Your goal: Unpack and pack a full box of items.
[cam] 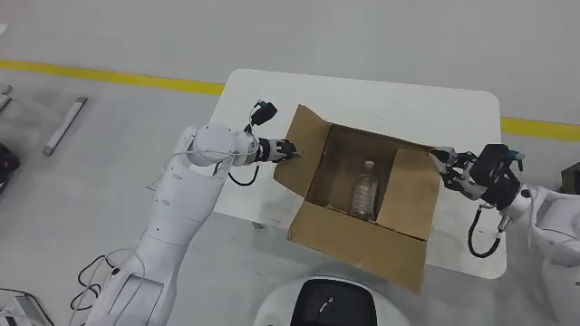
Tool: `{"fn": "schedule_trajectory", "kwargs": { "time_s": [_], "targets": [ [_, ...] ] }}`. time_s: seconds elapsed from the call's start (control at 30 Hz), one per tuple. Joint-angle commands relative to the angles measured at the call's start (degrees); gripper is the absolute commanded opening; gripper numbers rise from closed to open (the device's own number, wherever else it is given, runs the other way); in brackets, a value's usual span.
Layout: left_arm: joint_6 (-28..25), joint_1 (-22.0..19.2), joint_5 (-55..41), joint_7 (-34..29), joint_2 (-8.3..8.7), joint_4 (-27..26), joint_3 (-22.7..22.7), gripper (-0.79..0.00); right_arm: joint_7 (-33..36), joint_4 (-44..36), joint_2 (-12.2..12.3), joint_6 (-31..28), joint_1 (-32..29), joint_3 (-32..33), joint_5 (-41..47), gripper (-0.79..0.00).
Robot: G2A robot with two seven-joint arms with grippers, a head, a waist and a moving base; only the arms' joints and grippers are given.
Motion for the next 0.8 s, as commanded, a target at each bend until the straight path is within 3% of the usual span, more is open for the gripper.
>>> {"fn": "schedule_trajectory", "kwargs": {
  "time_s": [0.0,0.13,0.2,0.23,0.27,0.3,0.5,0.77],
  "targets": [
    [0.05,-0.24,-0.06,0.00,0.12,0.37,0.28,-0.785,0.65,2.08,-0.28,1.72,1.95,-1.07,0.30,-0.785],
    [0.34,-0.66,0.33,0.17,0.38,1.09,0.67,-0.785,1.04,5.29,-0.91,4.94,5.04,-3.14,1.19,-0.785],
    [0.61,-0.89,0.59,0.16,0.52,1.64,0.82,-0.496,1.23,6.91,-1.27,7.07,6.62,-4.11,1.40,-0.785],
    [0.59,-1.00,0.72,0.16,0.59,1.80,0.92,-0.289,1.21,7.70,-1.47,7.94,7.27,-4.68,1.66,-0.785],
    [0.65,-1.07,1.16,0.18,0.68,1.99,1.04,-0.034,1.11,8.56,-1.68,8.92,7.93,-5.16,2.04,-0.785],
    [0.71,-1.16,1.68,0.12,0.78,2.07,1.20,0.000,1.03,9.39,-1.88,9.73,8.57,-5.69,2.33,-0.785],
    [1.15,-1.48,5.75,0.63,1.34,1.91,2.16,0.000,0.45,13.77,-3.04,14.21,11.38,-8.30,4.30,-0.785],
    [4.77,-1.18,22.09,3.82,2.26,-1.82,5.46,0.000,1.46,17.79,-4.19,18.35,13.52,-10.60,6.45,-0.785]
  ]
}}
